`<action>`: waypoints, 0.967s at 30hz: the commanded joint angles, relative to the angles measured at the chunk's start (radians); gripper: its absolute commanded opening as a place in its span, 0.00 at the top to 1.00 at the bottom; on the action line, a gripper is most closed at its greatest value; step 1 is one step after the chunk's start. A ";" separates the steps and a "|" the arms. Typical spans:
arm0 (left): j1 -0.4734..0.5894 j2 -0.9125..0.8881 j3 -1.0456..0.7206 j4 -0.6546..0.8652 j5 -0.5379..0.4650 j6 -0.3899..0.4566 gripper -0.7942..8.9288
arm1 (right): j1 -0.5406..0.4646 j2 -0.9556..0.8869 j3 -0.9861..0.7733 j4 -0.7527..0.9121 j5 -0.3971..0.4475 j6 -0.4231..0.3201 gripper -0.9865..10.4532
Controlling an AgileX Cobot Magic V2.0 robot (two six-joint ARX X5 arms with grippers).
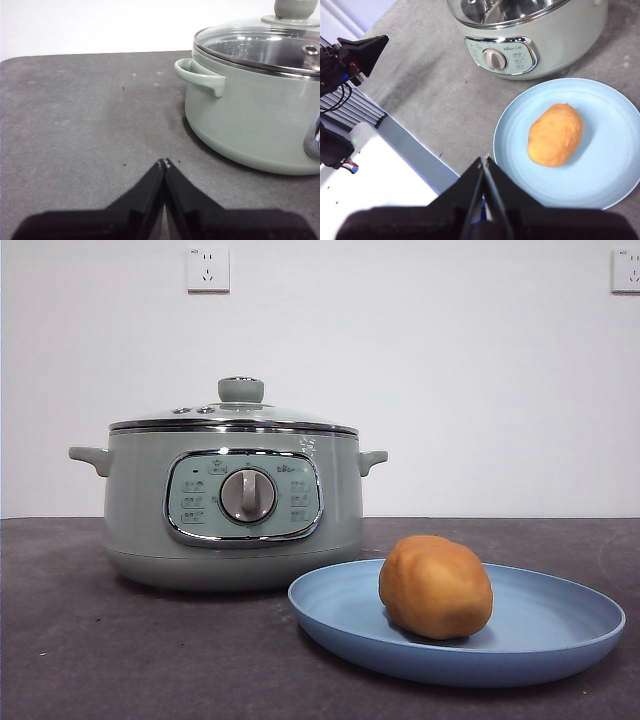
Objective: Take the potato out from the steamer,put the potato on the plate,close the lid
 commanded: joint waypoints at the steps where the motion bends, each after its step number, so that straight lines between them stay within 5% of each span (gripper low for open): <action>1: 0.003 -0.003 -0.016 0.001 -0.005 -0.006 0.92 | -0.023 -0.018 0.003 0.005 0.037 -0.064 0.91; 6: 0.003 -0.003 -0.016 0.001 -0.005 -0.006 0.92 | -0.164 -0.079 -0.022 0.066 0.046 -0.184 0.91; 17: 0.003 -0.003 -0.016 0.001 -0.005 -0.006 0.92 | -0.590 -0.336 -0.326 0.462 0.047 -0.195 0.91; 29: 0.003 -0.003 -0.016 0.001 -0.005 -0.006 0.92 | -0.716 -0.582 -0.663 0.674 0.051 -0.192 0.91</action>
